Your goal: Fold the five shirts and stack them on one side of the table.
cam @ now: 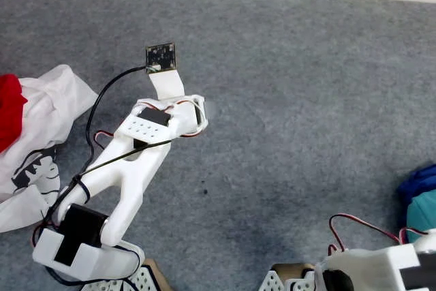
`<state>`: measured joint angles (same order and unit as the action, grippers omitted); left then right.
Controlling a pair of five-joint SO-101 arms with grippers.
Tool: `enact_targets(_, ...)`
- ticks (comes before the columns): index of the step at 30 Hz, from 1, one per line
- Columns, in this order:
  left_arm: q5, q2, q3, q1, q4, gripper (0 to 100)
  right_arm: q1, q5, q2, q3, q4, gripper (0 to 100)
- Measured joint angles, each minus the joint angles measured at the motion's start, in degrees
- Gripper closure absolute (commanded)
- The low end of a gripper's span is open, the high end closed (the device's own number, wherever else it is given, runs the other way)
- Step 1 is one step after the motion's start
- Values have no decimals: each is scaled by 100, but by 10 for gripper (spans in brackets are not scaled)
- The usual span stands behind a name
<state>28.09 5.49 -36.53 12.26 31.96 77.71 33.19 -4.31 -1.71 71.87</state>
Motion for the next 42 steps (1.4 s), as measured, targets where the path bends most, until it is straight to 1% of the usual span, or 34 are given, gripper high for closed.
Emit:
enact_targets(3, 0, 0, 0, 0, 0, 730, 97, 26, -132, -185, -193, 992)
enact_targets(7, 0, 0, 0, 0, 0, 730, 88, 422, -229, -695, -220, 992)
enact_targets(11, 0, 0, 0, 0, 0, 730, -70, 686, -229, -1398, -264, 992)
enact_targets(18, 0, 0, 0, 0, 0, 730, -264, 747, -229, -1996, -264, 992)
enact_targets(25, 0, 0, 0, 0, 0, 730, -264, 774, -229, -2004, 62, 992)
enact_targets(31, 0, 0, 0, 0, 0, 730, -343, 765, 387, -1345, 334, 992)
enact_targets(33, 0, 0, 0, 0, 0, 730, -431, 545, 730, -1011, 422, 992)
enact_targets(37, 0, 0, 0, -44, 0, 730, -765, -176, 1512, -492, 510, 992)
enact_targets(39, 0, 0, 9, -211, 70, 730, -1090, -501, 1925, -475, 756, 992)
enact_targets(42, 0, 255, 237, -695, 651, 730, -1829, -1081, 2479, -475, 1152, 992)
